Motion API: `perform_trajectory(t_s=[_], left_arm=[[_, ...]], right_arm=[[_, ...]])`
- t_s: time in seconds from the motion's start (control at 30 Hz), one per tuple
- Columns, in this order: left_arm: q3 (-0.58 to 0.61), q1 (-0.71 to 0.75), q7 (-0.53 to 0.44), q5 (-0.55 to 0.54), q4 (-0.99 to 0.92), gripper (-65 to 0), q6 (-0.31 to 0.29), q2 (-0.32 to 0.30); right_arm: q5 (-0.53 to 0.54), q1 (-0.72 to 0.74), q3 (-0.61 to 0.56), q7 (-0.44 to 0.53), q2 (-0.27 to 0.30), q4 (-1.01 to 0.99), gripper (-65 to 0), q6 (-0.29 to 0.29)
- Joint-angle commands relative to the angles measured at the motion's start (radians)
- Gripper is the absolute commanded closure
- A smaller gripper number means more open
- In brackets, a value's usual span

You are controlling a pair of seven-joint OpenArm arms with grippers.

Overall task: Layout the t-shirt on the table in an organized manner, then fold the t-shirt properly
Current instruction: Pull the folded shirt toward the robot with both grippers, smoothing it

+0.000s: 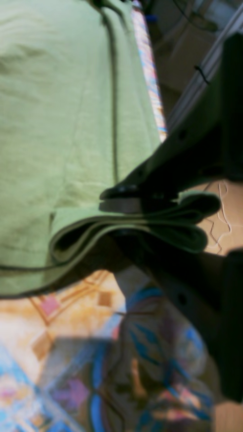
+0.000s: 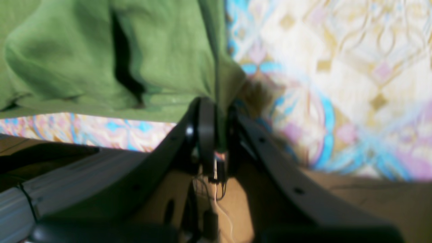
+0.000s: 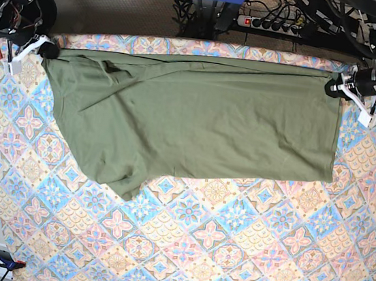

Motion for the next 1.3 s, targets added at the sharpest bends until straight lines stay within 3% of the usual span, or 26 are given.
perform_trajectory(t_s=[0.0, 0.17, 0.43, 0.6, 0.83, 0.93, 1.03, 1.27], left_arm=[[-0.01, 0.007, -0.011, -0.006, 0.042, 0.0, 0.0, -0.023], [-0.01, 0.019, -0.011, 0.003, 0.065, 0.0, 0.0, -0.023], [-0.006, 0.013, -0.011, 0.132, 0.065, 0.0, 0.0, 0.006], [-0.003, 0.019, -0.011, 0.132, 0.066, -1.1, -0.002, 0.006], [-0.006, 0.029, -0.011, 0.135, 0.066, -32.4, 0.0, 0.001], [-0.008, 0.044, -0.011, 0.132, 0.066, -41.9, 0.0, 0.001], [-0.013, 0.059, -0.011, 0.129, 0.066, -46.5, 0.0, 0.001], [-0.183, 0.067, -0.011, 0.132, 0.066, -47.8, 0.0, 0.006]], right_arm=[[0.01, 0.001, 0.013, 0.015, 0.026, 0.017, -3.1, 0.003], [0.01, -0.012, 0.008, 0.015, 0.026, 0.017, -3.1, 0.003], [0.007, -0.032, 0.013, 0.023, 0.029, 0.017, -3.2, 0.003], [-0.012, -0.033, 0.014, 0.024, 0.04, 0.017, -3.6, 0.003], [-0.085, -0.03, 0.096, 0.023, 0.04, 0.017, -18.4, 0.003], [-0.082, -0.03, 0.11, 0.021, 0.04, 0.017, -22.8, 0.003], [-0.081, -0.03, 0.11, 0.023, 0.04, 0.019, -25.4, 0.003], [-0.084, -0.025, 0.134, 0.026, 0.04, 0.019, -26.0, 0.003]])
